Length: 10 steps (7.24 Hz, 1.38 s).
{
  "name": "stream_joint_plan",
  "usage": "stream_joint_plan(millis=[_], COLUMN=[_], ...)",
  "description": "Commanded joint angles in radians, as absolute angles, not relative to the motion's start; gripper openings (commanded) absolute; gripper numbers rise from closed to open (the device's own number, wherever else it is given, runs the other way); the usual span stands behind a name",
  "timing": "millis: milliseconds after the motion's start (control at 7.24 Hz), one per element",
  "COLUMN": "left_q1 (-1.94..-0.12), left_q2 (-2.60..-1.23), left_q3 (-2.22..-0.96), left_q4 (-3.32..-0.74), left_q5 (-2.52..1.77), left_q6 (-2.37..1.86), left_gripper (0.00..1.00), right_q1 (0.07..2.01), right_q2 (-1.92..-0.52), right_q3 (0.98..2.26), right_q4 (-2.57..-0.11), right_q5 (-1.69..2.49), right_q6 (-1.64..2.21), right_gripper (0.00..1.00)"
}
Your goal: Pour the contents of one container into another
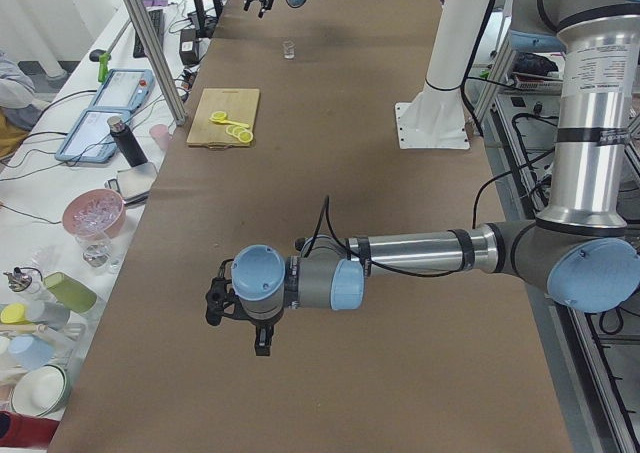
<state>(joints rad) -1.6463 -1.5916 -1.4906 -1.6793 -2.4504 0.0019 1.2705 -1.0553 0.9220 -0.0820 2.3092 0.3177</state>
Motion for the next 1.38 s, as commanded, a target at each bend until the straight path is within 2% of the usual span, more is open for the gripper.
stream_joint_plan(millis=[0,829,1105,1243], left_q1=[-1.586,-1.545,-1.554,-1.552], left_q2=[-1.632,-1.62,-1.579,-1.559], left_q3=[-1.515,-1.549,-1.555,-1.563], left_q4=[-1.582,-1.545,-1.543,-1.545], left_q5=[-2.444,-2.388,-2.339,-2.338], left_q6=[0.008,0.163,0.164,0.164], left_gripper=[0.98,0.98,0.98,0.98], right_q1=[1.29,1.307,1.319,1.321], right_q2=[-1.046,-1.106,-1.187,-1.277], right_q3=[0.985,1.117,1.339,1.436], right_q4=[-0.296,-0.909,-1.271,-1.32], right_q5=[2.179,2.045,2.095,2.149], right_q6=[0.33,0.331,0.33,0.33], right_gripper=[1.0,1.0,1.0,1.0])
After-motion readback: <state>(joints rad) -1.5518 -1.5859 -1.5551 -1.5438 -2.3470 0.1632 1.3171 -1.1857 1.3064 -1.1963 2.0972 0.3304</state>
